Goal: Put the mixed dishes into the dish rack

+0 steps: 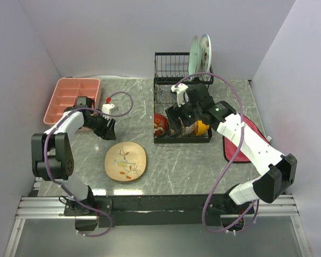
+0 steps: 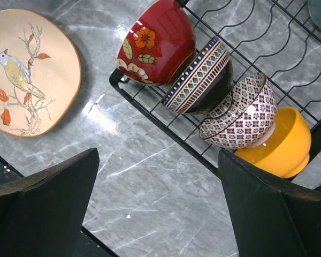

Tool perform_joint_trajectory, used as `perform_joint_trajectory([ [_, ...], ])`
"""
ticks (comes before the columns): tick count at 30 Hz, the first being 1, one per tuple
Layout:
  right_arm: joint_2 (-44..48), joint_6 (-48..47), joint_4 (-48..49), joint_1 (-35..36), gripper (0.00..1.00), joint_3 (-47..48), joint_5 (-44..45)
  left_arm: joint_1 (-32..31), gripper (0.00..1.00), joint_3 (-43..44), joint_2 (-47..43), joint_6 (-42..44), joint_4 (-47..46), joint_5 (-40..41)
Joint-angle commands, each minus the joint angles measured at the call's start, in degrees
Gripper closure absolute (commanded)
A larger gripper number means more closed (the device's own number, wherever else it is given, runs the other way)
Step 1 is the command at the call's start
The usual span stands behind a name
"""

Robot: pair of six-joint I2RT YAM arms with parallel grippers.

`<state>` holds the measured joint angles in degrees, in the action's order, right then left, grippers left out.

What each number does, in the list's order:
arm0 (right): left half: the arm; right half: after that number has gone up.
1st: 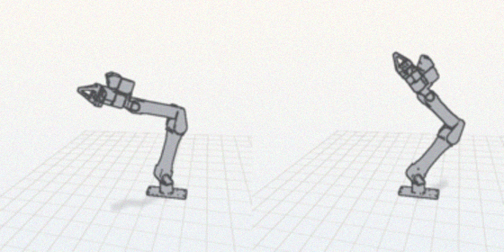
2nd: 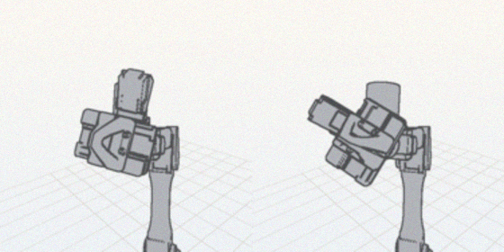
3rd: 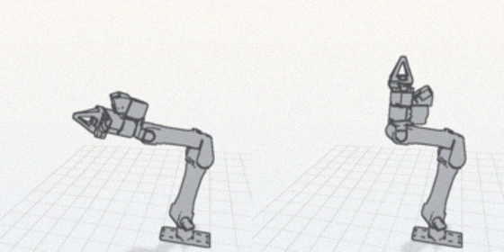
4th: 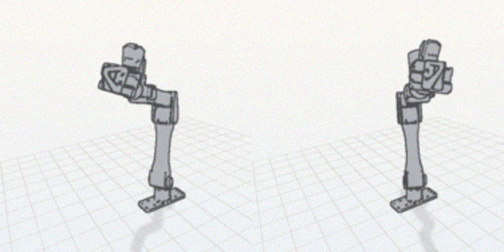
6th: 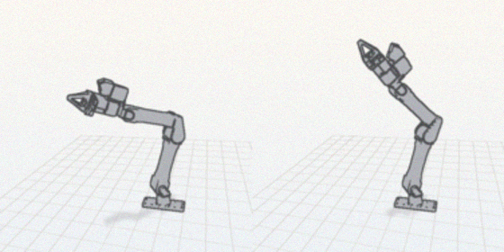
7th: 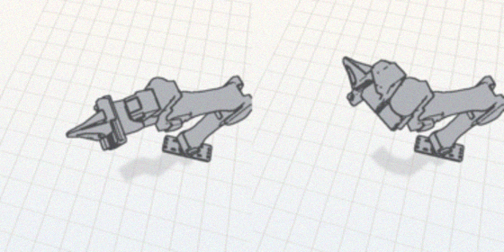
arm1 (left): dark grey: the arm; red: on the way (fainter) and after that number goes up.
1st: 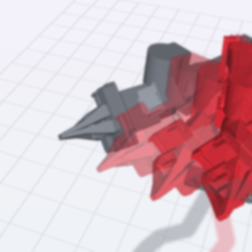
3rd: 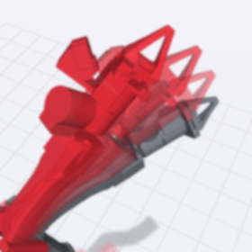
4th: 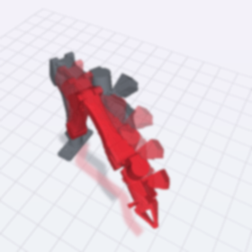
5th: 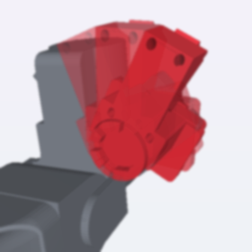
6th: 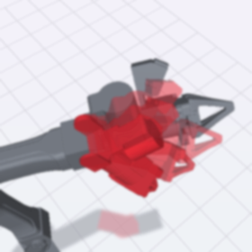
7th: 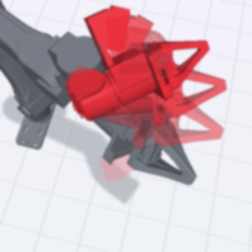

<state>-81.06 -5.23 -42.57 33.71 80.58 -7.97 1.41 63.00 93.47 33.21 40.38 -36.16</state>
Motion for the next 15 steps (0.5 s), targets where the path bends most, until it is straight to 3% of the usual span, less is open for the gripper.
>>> perform_joint_trajectory([
  [1, 0.8, -1.1, 1.9, -0.5, 0.00, 1.7, 1.0, 0.4, 0.40, -0.2, 2.8, 1.2, 1.1, -4.9],
  [15, 0.4, -1.9, 2.3, -1.0, 0.00, 1.2, 0.8, -1.1, 0.44, -1.0, 8.7, 13.0, 6.9, -5.2],
])
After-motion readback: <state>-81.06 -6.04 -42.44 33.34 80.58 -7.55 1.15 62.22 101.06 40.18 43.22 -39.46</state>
